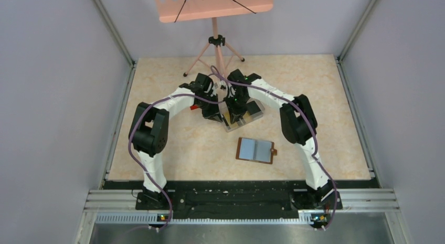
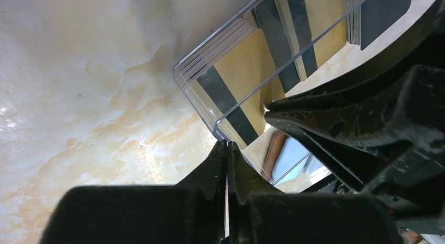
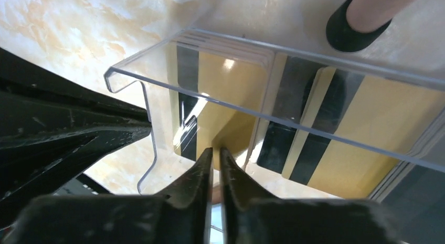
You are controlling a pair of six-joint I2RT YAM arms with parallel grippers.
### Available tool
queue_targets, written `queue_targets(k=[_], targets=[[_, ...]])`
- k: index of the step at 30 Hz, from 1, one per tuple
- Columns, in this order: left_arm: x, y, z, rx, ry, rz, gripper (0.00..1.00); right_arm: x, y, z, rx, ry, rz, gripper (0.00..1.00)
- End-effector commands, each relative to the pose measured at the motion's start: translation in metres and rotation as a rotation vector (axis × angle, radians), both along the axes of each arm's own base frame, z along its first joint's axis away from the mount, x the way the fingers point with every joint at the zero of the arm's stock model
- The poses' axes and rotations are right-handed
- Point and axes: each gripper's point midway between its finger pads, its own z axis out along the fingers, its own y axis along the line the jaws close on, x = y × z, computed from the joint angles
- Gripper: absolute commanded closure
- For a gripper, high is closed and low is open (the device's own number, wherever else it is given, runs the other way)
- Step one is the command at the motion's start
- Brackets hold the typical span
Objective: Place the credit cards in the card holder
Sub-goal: Pick up the credit card from the storage box.
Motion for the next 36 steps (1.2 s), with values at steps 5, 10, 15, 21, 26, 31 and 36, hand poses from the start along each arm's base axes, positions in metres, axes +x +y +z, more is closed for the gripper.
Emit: queue_targets(k=[5,10,15,21,26,31,36], targets=[[-0.011,-0.005,-0.016,0.002,0.041,-0.036,1.00,0.004,-0.011,-0.009,-0.060,-0.036,-0.003,0.90],[-0.011,-0.005,-0.017,0.000,0.043,-0.037,1.00,0.013,-0.018,0.003,-0.081,-0.116,-0.033,0.62],[-0.012,-0.006,-0.018,0.000,0.046,-0.039,1.00,0.017,-0.023,0.003,-0.099,-0.145,-0.053,0.57],[-0.012,-0.005,-0.017,0.001,0.043,-0.042,1.00,0.005,-0.017,-0.011,-0.072,-0.066,-0.021,0.74],[-0.012,-0.005,-0.018,0.002,0.044,-0.045,1.00,0.004,-0.011,-0.005,-0.044,-0.059,-0.016,1.00],[-0.012,-0.005,-0.018,0.002,0.045,-0.044,1.00,0.008,-0.010,0.007,-0.048,-0.084,-0.014,1.00],[-0.012,-0.005,-0.018,0.001,0.044,-0.043,1.00,0.009,0.000,0.023,-0.013,-0.106,0.002,1.00]])
